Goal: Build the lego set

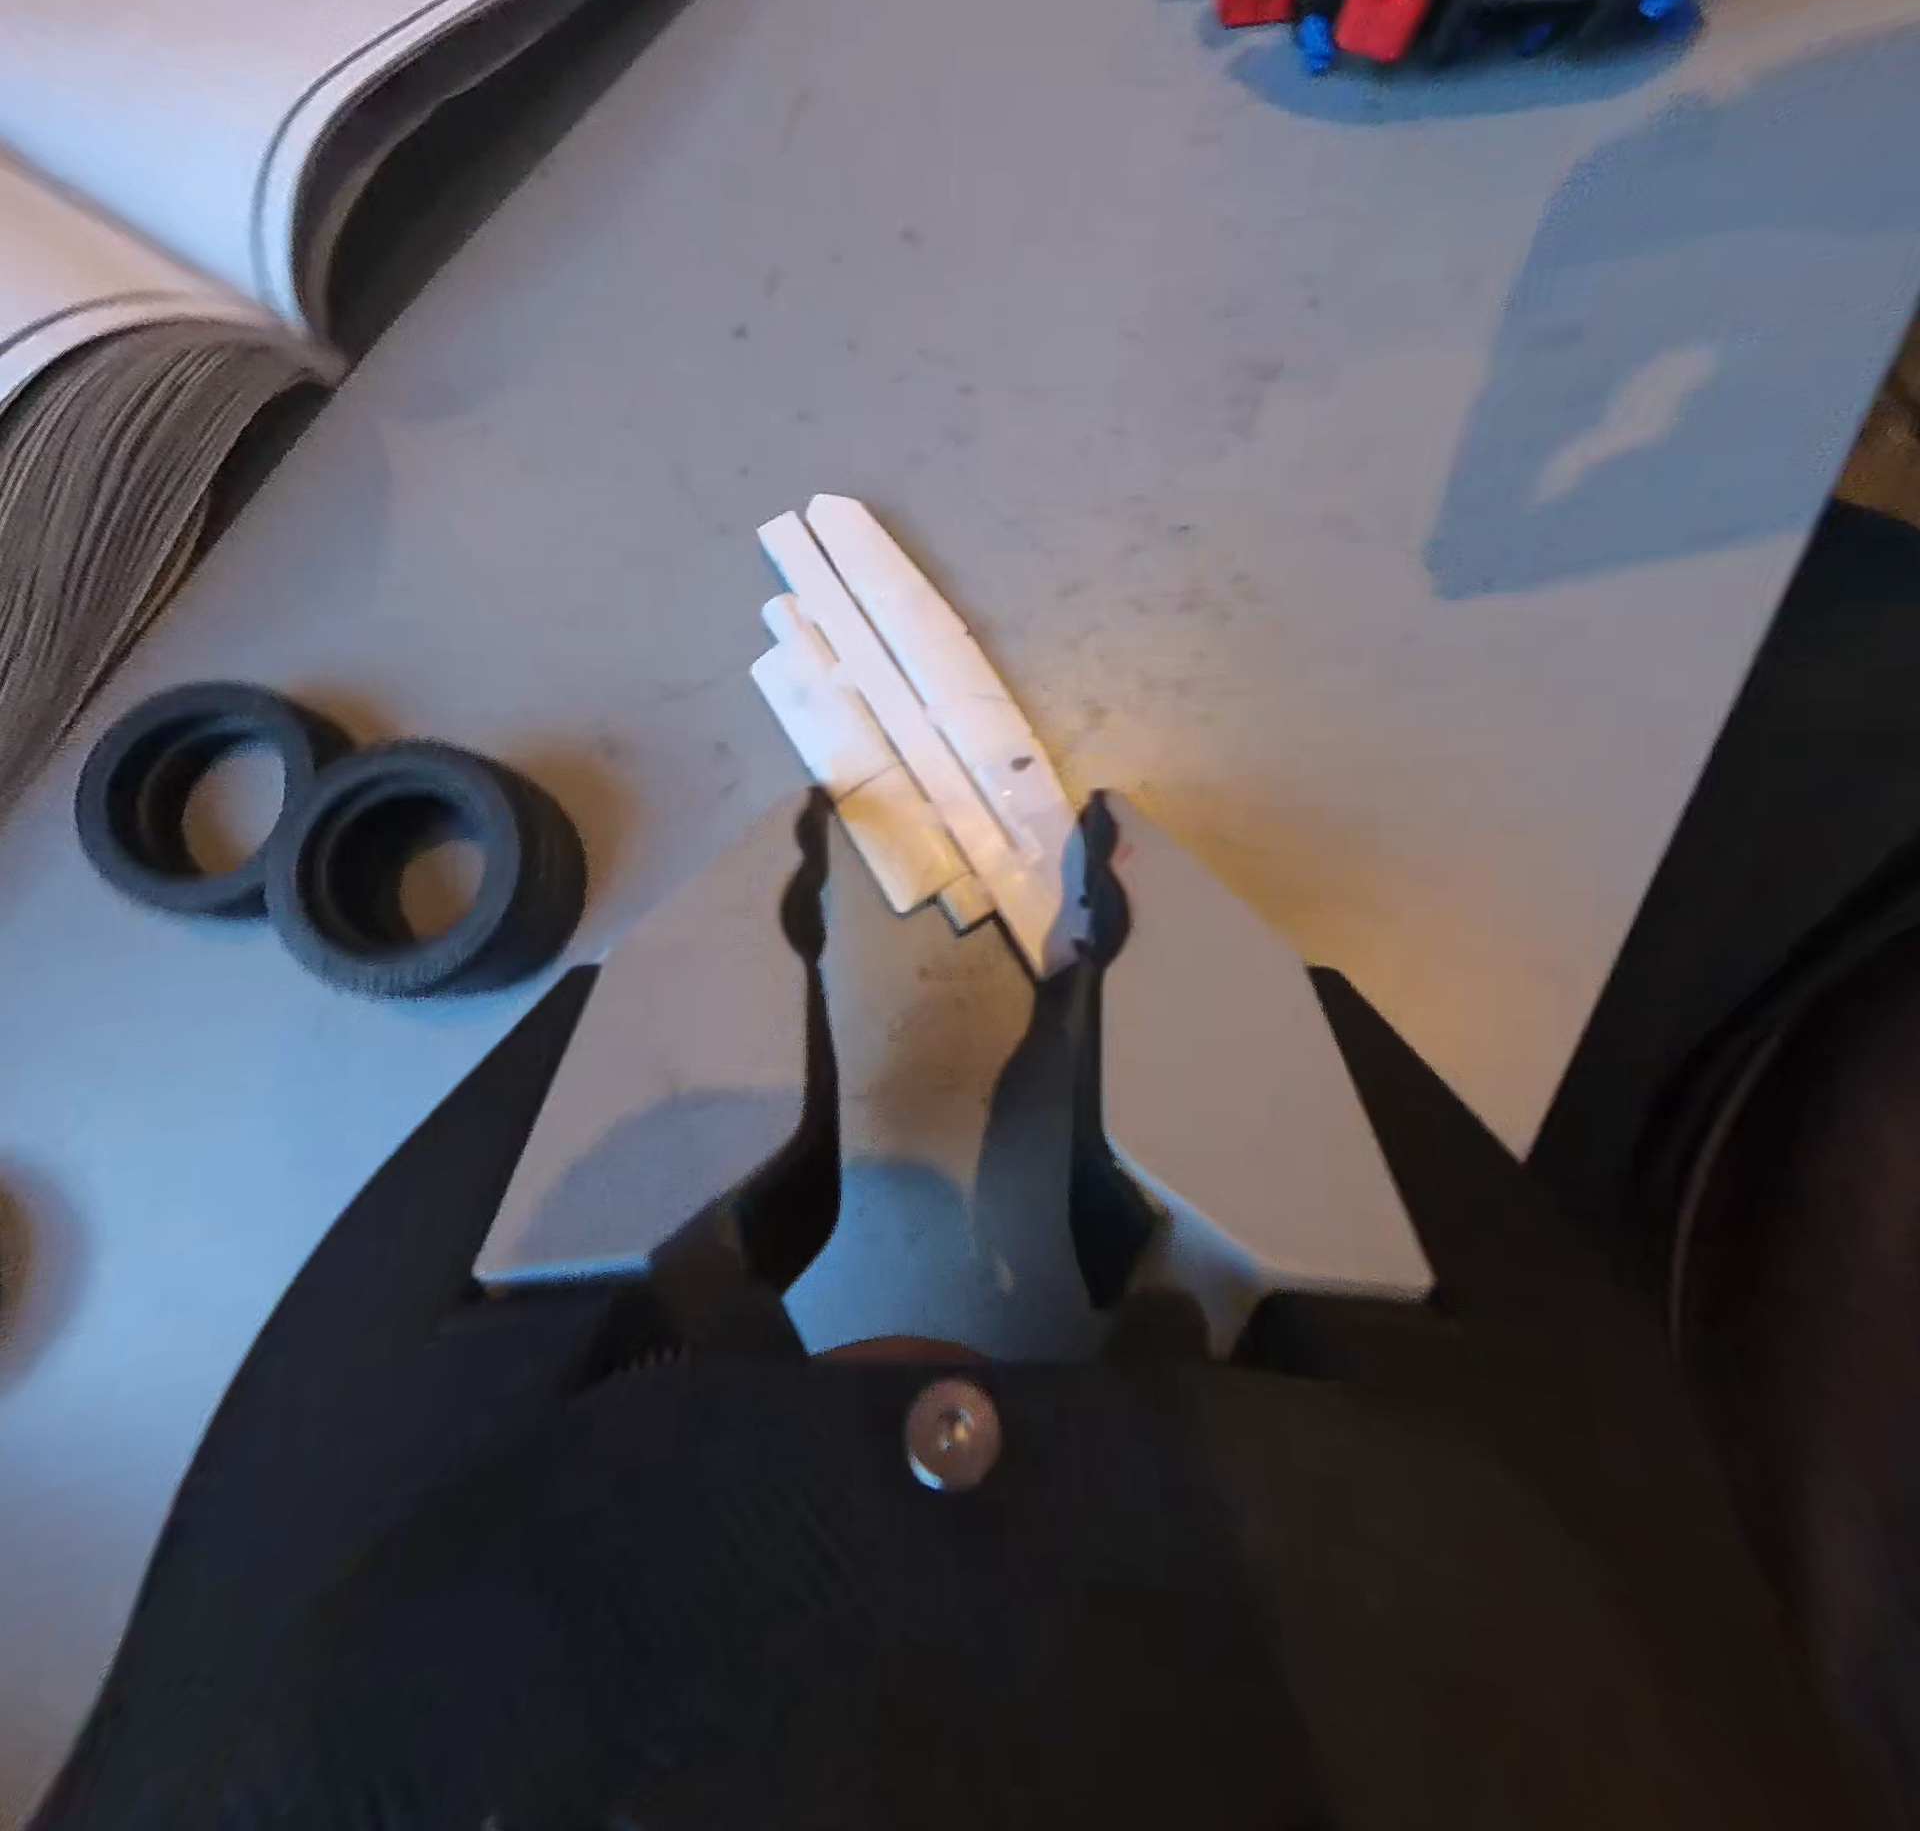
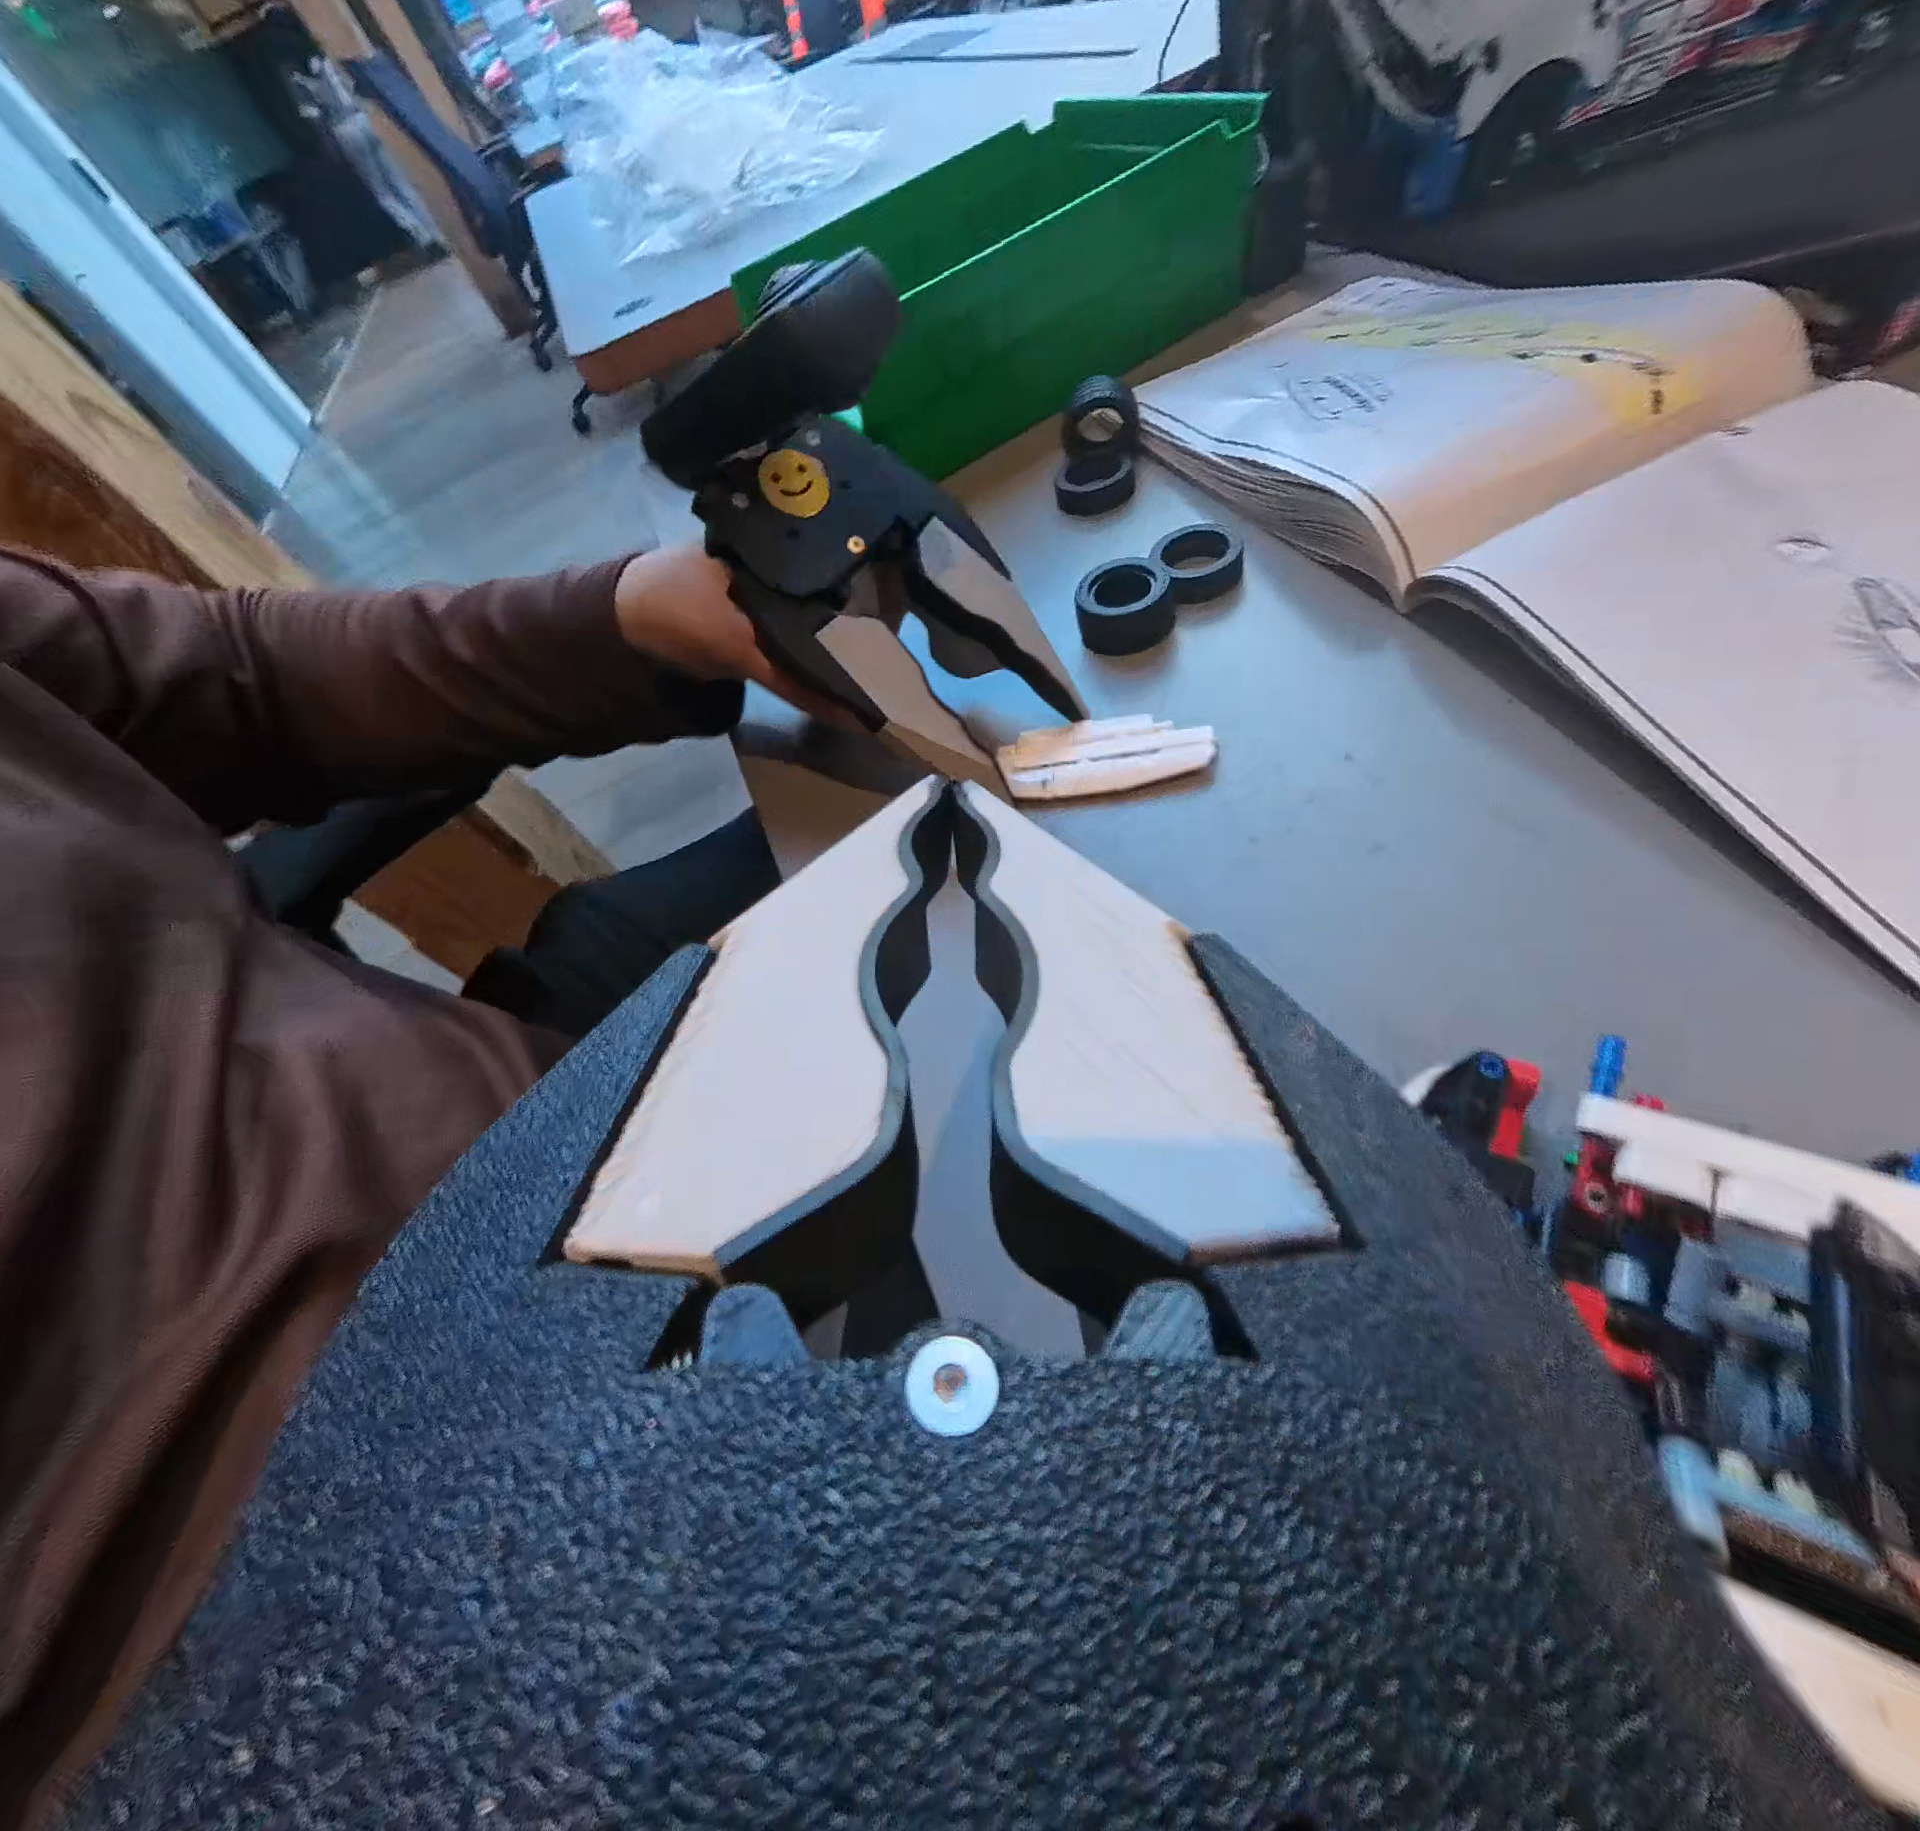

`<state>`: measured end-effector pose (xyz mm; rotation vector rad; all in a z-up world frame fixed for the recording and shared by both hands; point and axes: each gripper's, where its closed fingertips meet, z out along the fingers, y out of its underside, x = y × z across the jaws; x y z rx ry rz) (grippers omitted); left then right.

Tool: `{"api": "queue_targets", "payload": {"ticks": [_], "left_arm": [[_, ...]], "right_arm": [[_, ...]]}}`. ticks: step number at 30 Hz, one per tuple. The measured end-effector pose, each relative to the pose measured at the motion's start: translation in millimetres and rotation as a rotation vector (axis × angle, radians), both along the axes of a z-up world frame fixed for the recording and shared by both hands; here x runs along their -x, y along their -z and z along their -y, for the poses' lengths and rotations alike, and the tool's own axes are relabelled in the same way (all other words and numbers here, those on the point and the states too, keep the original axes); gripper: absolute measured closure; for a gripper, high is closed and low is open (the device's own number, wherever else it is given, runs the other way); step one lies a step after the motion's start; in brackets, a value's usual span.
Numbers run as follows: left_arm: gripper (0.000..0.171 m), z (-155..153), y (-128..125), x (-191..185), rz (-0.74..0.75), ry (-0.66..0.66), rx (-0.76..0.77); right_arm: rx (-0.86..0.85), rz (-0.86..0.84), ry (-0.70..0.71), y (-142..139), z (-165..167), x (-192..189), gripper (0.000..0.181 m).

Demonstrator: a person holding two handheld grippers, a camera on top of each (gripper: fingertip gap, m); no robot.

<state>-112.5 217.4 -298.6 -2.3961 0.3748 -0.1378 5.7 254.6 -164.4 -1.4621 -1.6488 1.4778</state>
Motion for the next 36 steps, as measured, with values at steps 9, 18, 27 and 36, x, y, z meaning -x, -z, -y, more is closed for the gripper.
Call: {"api": "queue_targets", "payload": {"ticks": [9, 18, 27, 36], "left_arm": [[0.115, 20.9, -3.9, 11.9, -0.073, 0.528, 0.084], [0.142, 26.9, -80.1, -49.9, 0.287, 0.340, -0.204], [0.171, 43.1, -96.3, -73.6, 0.504, 0.273, -0.250], [0.171, 36.5, -123.6, -77.4, 0.773, 0.131, -0.469]], "right_arm": [[0.009, 0.226, -0.249, 36.6, 13.3, 28.8, 0.181], [-0.064, 0.306, -0.454, 37.2, 50.1, 64.5, 0.181], [-0.146, 0.288, -0.528, 25.3, 81.7, 66.0, 0.181], [-0.116, 0.170, -0.440, -1.1, 79.1, 56.6, 0.177]]}}
